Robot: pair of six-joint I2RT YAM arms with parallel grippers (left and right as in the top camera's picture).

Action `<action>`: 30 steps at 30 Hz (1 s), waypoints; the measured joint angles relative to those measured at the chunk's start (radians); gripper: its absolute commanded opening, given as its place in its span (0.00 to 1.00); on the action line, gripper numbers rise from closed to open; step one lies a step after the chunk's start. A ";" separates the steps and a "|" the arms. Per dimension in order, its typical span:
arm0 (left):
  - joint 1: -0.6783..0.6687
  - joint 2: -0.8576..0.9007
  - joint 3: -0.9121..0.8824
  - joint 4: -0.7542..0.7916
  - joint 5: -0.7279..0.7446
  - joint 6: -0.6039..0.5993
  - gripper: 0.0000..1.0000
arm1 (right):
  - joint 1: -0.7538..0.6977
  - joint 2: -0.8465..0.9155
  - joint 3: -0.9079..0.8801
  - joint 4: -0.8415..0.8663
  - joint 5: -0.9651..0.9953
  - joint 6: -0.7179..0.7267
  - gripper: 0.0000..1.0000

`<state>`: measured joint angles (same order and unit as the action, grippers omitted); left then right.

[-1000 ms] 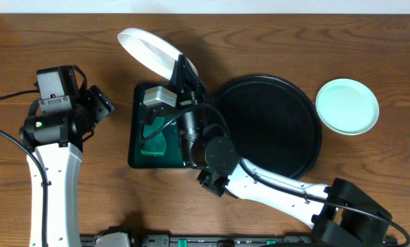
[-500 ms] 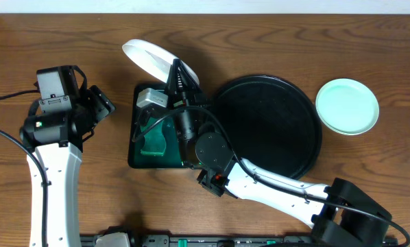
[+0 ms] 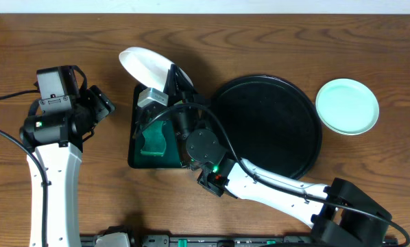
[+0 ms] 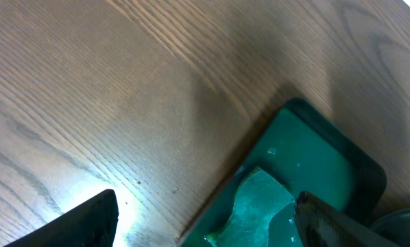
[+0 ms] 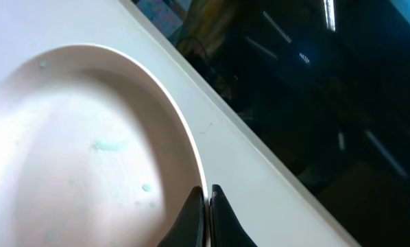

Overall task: Clean dirty plates on tray and stack at the side
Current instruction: 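Hold the tilted white plate over the green tray to drain it, then carry the white plate right and set it on the pale green plate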

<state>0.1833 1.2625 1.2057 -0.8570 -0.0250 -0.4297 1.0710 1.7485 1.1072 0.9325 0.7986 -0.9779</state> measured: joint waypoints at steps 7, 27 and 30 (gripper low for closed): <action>0.000 0.000 0.000 0.000 0.000 0.000 0.82 | -0.001 0.000 0.000 -0.030 0.015 0.091 0.01; 0.000 0.000 0.000 0.000 0.000 0.000 0.82 | -0.085 0.000 0.004 -0.520 0.047 0.766 0.01; 0.000 0.000 0.000 -0.001 0.000 0.000 0.82 | -0.117 0.000 0.004 -0.650 -0.010 0.944 0.01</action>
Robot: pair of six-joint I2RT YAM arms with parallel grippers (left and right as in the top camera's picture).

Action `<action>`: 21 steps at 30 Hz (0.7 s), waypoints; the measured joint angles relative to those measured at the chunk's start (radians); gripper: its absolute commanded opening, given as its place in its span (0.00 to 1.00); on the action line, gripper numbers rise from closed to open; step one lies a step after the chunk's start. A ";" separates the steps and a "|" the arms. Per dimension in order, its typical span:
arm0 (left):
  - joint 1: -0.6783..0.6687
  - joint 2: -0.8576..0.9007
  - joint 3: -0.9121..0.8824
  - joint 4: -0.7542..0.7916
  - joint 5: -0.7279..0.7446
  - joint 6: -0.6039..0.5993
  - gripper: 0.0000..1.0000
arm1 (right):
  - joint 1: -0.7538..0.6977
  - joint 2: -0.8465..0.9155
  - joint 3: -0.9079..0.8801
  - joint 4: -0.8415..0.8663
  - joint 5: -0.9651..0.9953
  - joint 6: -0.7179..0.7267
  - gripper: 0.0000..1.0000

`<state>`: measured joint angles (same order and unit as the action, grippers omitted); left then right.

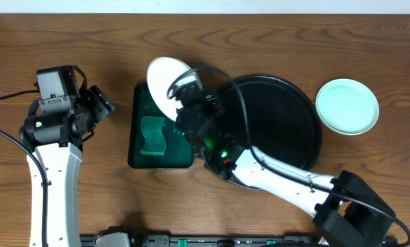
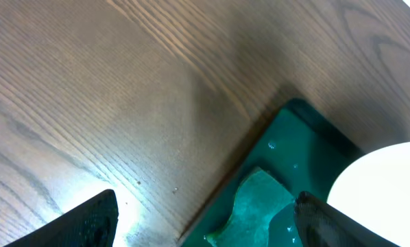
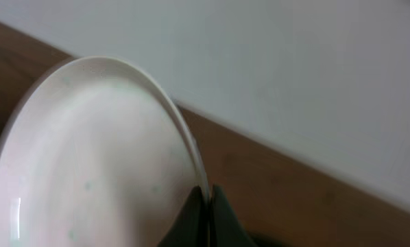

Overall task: Clean dirty plates on tray and stack at the side
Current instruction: 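Carry the white plate right and set it on the pale green plate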

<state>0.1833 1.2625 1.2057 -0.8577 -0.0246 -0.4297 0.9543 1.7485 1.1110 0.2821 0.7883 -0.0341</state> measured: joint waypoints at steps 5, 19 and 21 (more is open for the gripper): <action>0.000 0.000 0.000 0.001 0.000 0.000 0.82 | -0.100 0.000 -0.001 -0.092 -0.223 0.257 0.01; 0.000 0.000 0.000 0.000 0.000 0.000 0.82 | -0.663 -0.239 0.002 -0.527 -0.656 0.527 0.01; 0.000 0.000 0.000 0.001 0.000 0.000 0.82 | -0.770 -0.255 0.003 -0.604 -0.666 0.533 0.01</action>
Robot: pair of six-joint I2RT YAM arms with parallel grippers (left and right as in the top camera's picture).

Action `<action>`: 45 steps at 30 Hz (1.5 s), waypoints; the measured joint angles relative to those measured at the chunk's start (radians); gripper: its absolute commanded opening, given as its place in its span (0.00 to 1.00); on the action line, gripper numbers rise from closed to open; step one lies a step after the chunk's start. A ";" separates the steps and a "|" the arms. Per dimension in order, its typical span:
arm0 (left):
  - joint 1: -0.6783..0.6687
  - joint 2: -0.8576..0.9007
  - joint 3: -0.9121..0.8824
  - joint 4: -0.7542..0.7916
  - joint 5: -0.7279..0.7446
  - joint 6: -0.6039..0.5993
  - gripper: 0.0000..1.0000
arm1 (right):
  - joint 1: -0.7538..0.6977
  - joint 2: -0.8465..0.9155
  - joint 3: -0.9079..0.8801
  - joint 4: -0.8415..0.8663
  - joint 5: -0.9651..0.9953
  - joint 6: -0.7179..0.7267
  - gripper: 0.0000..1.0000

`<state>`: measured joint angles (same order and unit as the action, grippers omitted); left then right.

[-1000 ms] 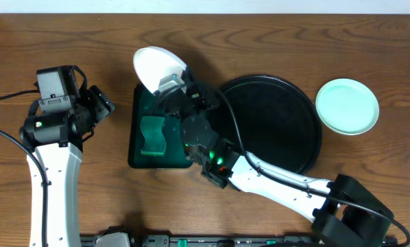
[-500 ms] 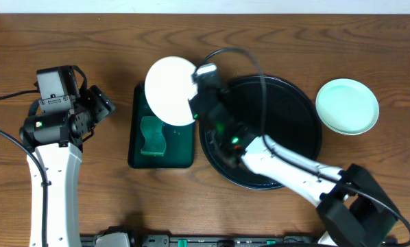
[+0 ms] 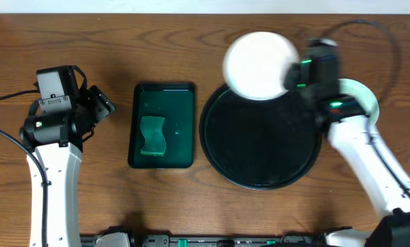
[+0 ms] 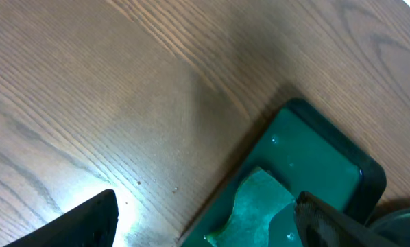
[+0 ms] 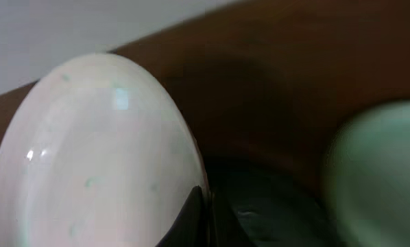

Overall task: Clean dirty plates on tray and stack at the side
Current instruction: 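Carry the white plate right and set it on the pale green plate, then release the plate and lift the right gripper away from the stack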

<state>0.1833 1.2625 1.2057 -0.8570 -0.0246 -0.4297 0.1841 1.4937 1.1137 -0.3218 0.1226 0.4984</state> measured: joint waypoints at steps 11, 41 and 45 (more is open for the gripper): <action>0.000 0.000 0.000 0.000 0.000 0.000 0.82 | -0.528 0.014 0.000 -0.204 -0.011 0.017 0.01; 0.000 0.000 0.000 0.000 0.000 0.000 0.82 | -0.629 0.283 0.106 -0.372 -0.229 -0.212 0.64; 0.000 0.000 0.000 0.000 0.000 0.000 0.82 | -0.571 0.283 0.244 -0.478 -0.255 -0.321 0.63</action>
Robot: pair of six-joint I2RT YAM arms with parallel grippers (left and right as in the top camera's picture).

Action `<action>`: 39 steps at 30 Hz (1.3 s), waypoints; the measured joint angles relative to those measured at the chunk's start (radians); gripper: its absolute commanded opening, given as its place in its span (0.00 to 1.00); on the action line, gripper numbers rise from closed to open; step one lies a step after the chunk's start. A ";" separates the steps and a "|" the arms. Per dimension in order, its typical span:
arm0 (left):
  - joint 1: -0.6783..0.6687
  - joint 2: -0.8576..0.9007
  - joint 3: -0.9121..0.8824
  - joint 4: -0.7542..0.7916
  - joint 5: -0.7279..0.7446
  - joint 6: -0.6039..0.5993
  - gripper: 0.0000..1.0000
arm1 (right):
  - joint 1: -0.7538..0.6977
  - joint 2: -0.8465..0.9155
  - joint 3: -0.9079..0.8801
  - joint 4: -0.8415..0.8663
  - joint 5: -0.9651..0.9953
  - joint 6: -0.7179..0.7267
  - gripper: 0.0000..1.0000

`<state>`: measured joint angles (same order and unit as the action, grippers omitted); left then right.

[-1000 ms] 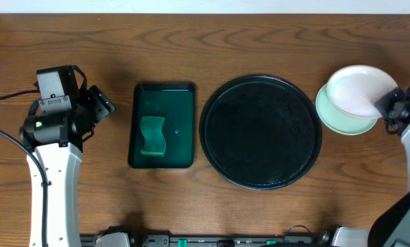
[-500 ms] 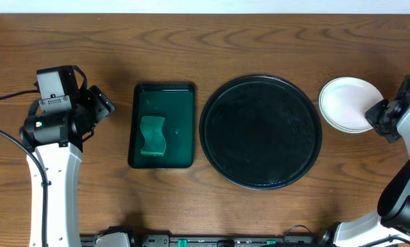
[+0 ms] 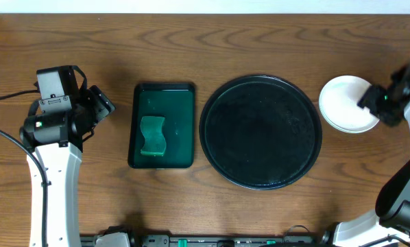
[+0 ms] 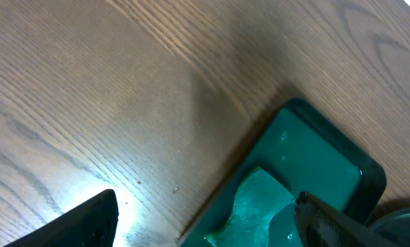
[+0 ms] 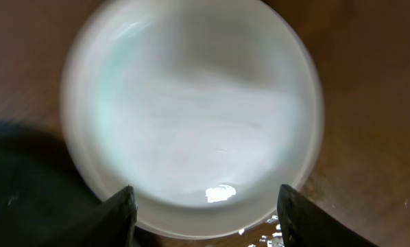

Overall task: Clean dirty plates on tray and stack at the side
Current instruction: 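Release the plate and lift the right gripper away from the stack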

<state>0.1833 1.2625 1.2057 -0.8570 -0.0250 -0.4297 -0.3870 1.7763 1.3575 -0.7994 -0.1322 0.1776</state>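
A white plate (image 3: 347, 103) lies flat on the table right of the round black tray (image 3: 261, 130), which has nothing on it. In the right wrist view the plate (image 5: 191, 116) fills the frame, blurred, with a wet glint near its rim. My right gripper (image 3: 374, 103) sits at the plate's right edge. It is open (image 5: 208, 219), its fingers spread wide on either side of the near rim. My left gripper (image 3: 99, 106) is also open (image 4: 205, 230), holding nothing, over bare wood left of the green basin.
A green basin (image 3: 184, 147) of water with a green sponge (image 3: 152, 135) stands left of the tray; the left wrist view shows the basin's corner (image 4: 359, 171) and the sponge (image 4: 260, 199). Cables run along the table's left edge.
The right gripper held the white plate above the tray's far edge. The plate now lies on the mint-green plate at the right, and the gripper has opened. The left arm has not moved.
The right gripper held the white plate tilted over the basin's far end, first at its left, then at its right. Then it carried the plate over the tray's far edge. The plate now covers the mint-green plate at the right, released.
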 measured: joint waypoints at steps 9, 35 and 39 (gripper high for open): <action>0.000 0.000 0.000 0.000 0.000 0.000 0.82 | 0.233 0.000 0.087 -0.072 -0.020 -0.270 0.66; 0.000 0.000 0.000 0.000 0.000 0.000 0.82 | 0.334 0.000 0.087 -0.074 0.032 -0.374 0.99; 0.000 0.000 0.000 0.000 0.000 0.000 0.82 | 0.334 0.000 0.087 -0.074 0.032 -0.374 0.99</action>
<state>0.1833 1.2625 1.2057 -0.8570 -0.0250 -0.4297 -0.0528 1.7763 1.4448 -0.8734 -0.0998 -0.1967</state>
